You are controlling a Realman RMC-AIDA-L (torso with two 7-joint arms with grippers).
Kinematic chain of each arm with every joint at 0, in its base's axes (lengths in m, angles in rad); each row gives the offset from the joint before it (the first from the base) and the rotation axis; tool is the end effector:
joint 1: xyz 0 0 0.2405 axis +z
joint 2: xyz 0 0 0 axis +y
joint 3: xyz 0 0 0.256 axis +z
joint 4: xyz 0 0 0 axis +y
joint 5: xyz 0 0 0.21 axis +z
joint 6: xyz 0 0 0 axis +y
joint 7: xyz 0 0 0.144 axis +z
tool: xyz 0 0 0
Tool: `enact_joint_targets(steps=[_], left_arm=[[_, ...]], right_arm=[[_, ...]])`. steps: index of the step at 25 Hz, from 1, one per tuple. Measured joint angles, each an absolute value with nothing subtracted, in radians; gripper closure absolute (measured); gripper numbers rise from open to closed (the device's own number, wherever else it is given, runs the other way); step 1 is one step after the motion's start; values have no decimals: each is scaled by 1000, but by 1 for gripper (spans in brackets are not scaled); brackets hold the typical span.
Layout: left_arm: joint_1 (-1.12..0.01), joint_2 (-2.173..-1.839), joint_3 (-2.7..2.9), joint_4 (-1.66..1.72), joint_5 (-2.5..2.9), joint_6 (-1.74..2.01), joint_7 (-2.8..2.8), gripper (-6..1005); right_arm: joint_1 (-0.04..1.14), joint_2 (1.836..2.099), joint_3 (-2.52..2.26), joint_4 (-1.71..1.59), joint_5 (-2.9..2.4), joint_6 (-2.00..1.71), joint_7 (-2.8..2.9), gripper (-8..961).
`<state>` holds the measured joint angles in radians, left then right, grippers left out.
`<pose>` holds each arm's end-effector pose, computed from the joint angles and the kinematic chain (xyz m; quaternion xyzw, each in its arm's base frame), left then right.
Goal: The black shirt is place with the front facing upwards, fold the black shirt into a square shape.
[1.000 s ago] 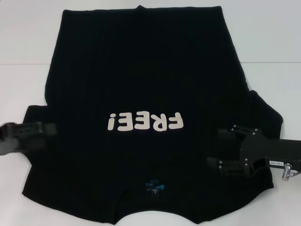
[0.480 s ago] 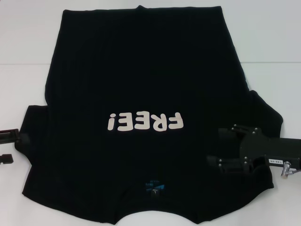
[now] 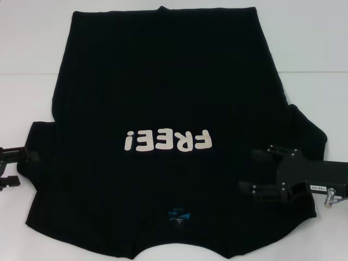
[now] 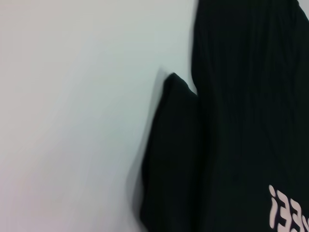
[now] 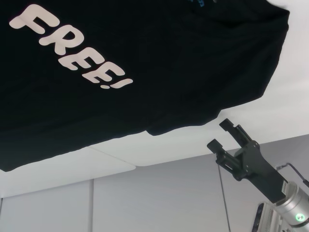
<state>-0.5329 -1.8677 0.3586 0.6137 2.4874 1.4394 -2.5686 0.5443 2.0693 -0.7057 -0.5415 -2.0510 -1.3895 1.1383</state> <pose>-0.3719 0.3298 0.0977 -0.6014 -0.7587 -0.1646 0.1886 0.2852 0.3341 -0.0224 -0.9579 0.1512 0.1714 0.1736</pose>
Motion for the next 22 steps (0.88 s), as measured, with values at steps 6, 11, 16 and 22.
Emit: enact_joint_targets(steps=[6, 11, 16, 22], left_arm=[[-537, -1870, 359, 583, 2488, 1390, -2570, 85], [-537, -1874, 359, 575, 2488, 1379, -2566, 85], [-541, -1880, 359, 565, 2486, 1379, -2564, 86], [-556, -1893, 372, 558, 2487, 1372, -2562, 87]], right_arm=[[543, 2069, -706, -541, -2051, -1390, 1138, 11], [543, 2069, -706, -541, -2051, -1390, 1138, 11], [543, 2069, -705, -541, -2051, -1389, 1138, 12], [543, 2069, -705, -541, -2051, -1389, 1138, 12]])
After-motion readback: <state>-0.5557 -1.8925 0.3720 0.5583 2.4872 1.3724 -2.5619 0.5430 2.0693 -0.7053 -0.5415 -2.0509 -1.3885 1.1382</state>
